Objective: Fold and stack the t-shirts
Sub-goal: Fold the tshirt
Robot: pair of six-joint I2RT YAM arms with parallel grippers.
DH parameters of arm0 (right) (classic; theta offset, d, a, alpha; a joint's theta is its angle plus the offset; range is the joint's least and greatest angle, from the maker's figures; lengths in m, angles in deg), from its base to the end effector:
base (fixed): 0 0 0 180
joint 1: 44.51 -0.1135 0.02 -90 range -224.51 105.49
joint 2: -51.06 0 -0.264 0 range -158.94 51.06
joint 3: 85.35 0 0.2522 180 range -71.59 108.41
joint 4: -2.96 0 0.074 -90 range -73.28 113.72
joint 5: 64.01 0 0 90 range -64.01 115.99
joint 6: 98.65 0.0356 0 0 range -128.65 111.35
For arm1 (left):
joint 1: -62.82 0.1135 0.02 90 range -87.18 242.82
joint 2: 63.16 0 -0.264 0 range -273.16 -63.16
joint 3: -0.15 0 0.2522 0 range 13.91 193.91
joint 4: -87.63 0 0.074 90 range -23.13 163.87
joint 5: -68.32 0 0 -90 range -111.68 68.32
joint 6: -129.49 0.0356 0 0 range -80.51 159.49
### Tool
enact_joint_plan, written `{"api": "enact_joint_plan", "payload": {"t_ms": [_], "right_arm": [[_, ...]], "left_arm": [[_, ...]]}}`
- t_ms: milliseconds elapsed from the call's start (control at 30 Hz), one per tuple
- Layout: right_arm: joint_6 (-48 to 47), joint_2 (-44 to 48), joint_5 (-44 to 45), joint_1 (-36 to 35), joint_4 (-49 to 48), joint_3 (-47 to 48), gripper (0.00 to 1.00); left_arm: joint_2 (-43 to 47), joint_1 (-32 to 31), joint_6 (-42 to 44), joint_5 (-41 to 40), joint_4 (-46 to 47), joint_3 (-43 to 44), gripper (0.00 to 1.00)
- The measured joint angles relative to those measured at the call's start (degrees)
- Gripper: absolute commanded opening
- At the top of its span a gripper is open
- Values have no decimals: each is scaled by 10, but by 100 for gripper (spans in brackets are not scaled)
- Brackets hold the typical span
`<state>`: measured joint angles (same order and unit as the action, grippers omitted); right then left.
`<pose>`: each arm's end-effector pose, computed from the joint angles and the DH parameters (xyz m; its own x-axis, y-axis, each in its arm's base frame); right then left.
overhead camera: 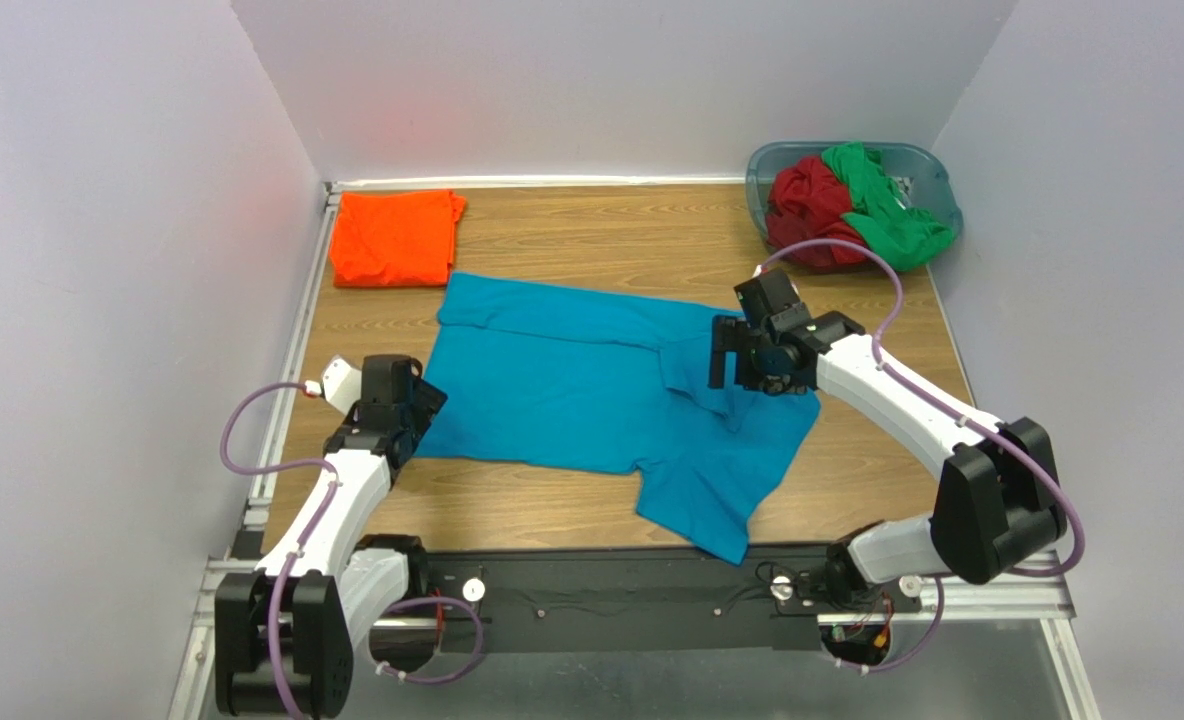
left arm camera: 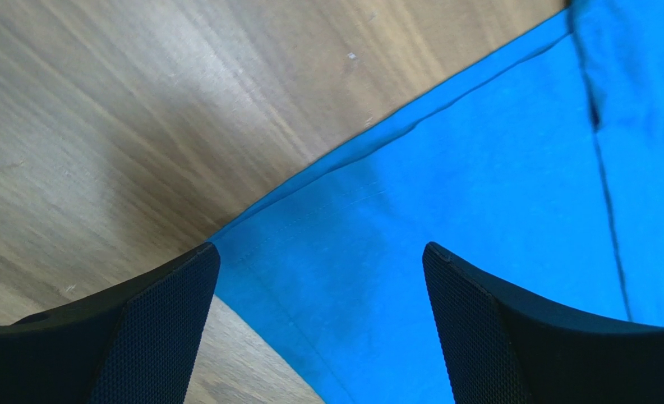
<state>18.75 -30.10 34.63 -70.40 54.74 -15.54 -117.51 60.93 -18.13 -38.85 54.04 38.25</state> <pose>0.2507 0.1157 0.2273 -0.8830 0.0772 -0.4629 0.0403 0.9952 0.0890 0.1782 0.0046 0.1749 -0.2750 -0.7982 -0.5359 -0.7301 0.5360 -0.4238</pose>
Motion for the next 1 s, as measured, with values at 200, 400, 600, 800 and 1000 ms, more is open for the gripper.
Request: {"api": "enact_joint_plan", "payload": {"t_ms": [200, 400, 600, 800, 1000], "right_arm": [[-5, 10, 21, 0, 0, 10, 100], [-15, 10, 27, 0, 0, 10, 100], [-25, 10, 27, 0, 0, 11, 100], [-33, 10, 26, 0, 0, 11, 100], [-35, 10, 26, 0, 0, 11, 100]], "left_arm": [[-19, 0, -22, 0, -13, -1, 75], [-35, 0, -32, 0, -22, -1, 68], [-48, 0, -38, 13, -32, 6, 62], [-78, 0, -46, 13, -43, 25, 50], [-110, 0, -44, 12, -45, 39, 13]]}}
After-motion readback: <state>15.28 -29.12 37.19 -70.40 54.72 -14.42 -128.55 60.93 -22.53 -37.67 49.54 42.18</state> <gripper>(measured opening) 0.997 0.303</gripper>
